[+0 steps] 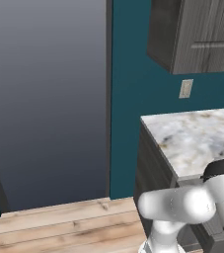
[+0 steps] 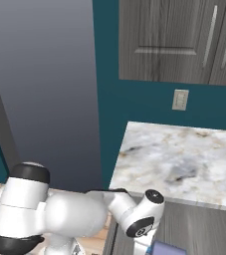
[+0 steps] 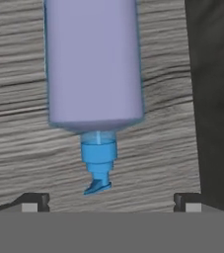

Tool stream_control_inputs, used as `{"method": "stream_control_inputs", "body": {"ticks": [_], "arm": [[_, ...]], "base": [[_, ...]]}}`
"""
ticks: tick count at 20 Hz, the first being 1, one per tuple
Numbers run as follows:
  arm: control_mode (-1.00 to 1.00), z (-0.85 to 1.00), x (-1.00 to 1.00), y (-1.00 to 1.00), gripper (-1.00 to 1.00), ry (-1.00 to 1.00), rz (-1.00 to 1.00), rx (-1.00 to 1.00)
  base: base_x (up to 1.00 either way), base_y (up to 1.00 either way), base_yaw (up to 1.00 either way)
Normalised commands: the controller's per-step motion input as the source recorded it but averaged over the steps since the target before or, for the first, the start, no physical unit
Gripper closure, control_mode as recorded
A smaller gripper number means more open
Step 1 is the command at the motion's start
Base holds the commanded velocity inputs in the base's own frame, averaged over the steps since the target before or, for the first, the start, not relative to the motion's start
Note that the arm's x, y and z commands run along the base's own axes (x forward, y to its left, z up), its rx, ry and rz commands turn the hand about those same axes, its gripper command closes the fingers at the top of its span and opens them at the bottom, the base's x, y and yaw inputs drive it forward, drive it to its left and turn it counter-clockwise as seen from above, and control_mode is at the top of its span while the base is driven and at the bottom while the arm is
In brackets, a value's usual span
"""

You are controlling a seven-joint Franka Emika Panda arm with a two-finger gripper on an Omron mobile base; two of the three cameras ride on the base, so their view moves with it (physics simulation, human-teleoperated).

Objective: Restock the sink supplies by placing the sponge and soap dispenser on the counter and next to the sink. Make sure the soap dispenser is upright.

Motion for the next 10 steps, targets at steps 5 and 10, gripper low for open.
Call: {"method": "stream_control_inputs", "body": {"ticks": [5, 10], "arm": [[-1.0, -0.15, 0.0, -0.03, -1.0, 0.0, 0.0, 0.0], [-1.0, -0.18, 0.0, 0.0, -1.0, 0.0, 0.0, 0.0]], "base": [[0.0, 0.0, 0.0], [0.0, 0.0, 0.0]]}}
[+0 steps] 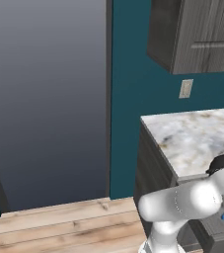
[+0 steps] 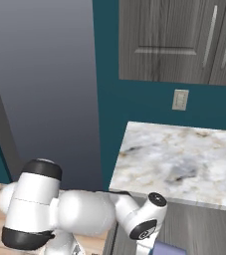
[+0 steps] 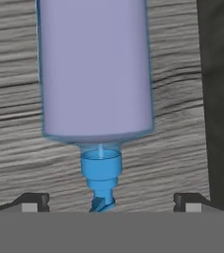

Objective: Restock the sink supplies by placing the sponge and soap dispenser on the counter and next to the sink. Make sure the soap dispenser is upright.

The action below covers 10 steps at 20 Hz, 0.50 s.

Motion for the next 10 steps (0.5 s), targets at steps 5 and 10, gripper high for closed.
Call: {"method": "stream_control_inputs", "body": {"ticks": [5, 10], "arm": [[-1.0, -0.2, 0.0, 0.0, -1.0, 0.0, 0.0, 0.0], [-1.0, -0.14, 0.0, 0.0, -1.0, 0.0, 0.0, 0.0]], "base": [[0.0, 0.0, 0.0], [0.0, 0.0, 0.0]]}}
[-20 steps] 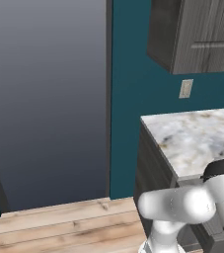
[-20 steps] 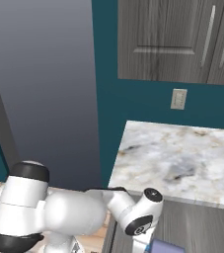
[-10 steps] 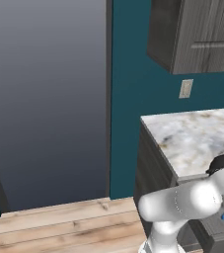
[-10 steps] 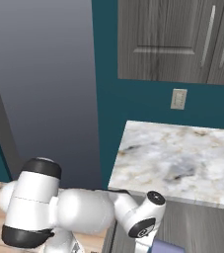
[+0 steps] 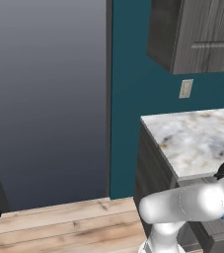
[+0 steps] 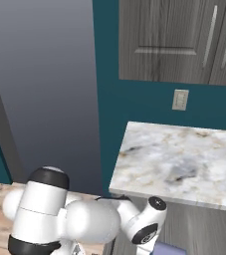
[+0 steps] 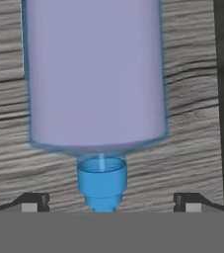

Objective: Restock the sink supplies by placing the sponge and soap dispenser on the counter and next to the sink. Make sure the soap dispenser is upright.

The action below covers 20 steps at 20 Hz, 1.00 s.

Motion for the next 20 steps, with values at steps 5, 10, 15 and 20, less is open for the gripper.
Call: {"method": "stream_control_inputs", "body": {"ticks": [5, 10, 15, 20], "arm": [[-1.0, -0.15, 0.0, -0.02, -1.0, 0.0, 0.0, 0.01], [-1.0, -0.16, 0.0, 0.0, -1.0, 0.0, -0.01, 0.01], [-1.0, -0.04, 0.07, -0.04, -1.0, 0.0, -0.03, 0.02], [-1.0, -0.13, 0.02, -0.19, 1.0, 0.04, -0.05, 0.03]], "base": [[0.0, 0.0, 0.0], [0.0, 0.0, 0.0], [0.0, 0.0, 0.0], [0.0, 0.0, 0.0]]}}
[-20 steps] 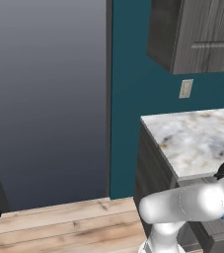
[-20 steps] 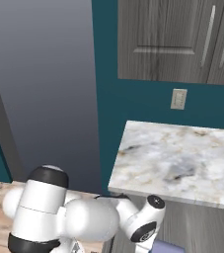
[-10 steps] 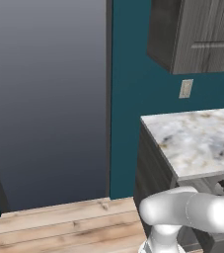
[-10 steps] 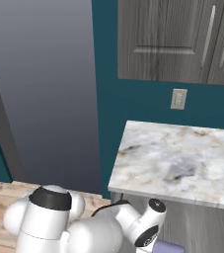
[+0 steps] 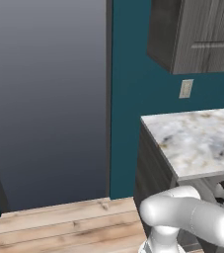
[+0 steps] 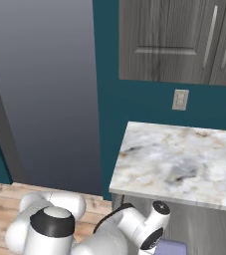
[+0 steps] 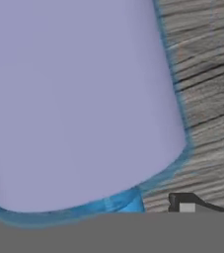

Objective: Restock the sink supplies by placing the sponge and soap dispenser on the counter and next to the sink. Make sure the soap dispenser is upright.

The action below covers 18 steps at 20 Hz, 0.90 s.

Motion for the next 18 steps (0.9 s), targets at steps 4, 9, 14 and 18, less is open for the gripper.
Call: {"method": "stream_control_inputs", "body": {"ticks": [4, 9, 14, 18], "arm": [[-1.0, -0.17, 0.0, -0.13, 1.0, 0.04, -0.05, 0.01], [-1.0, -0.06, 0.0, -0.09, 1.0, 0.01, -0.01, 0.01], [-1.0, 0.22, -0.39, -0.17, 1.0, 0.0, -0.07, 0.0], [-1.0, 0.57, -0.68, -0.21, 1.0, -0.04, -0.1, 0.0]], "base": [[0.0, 0.0, 0.0], [0.0, 0.0, 0.0], [0.0, 0.0, 0.0], [0.0, 0.0, 0.0]]}}
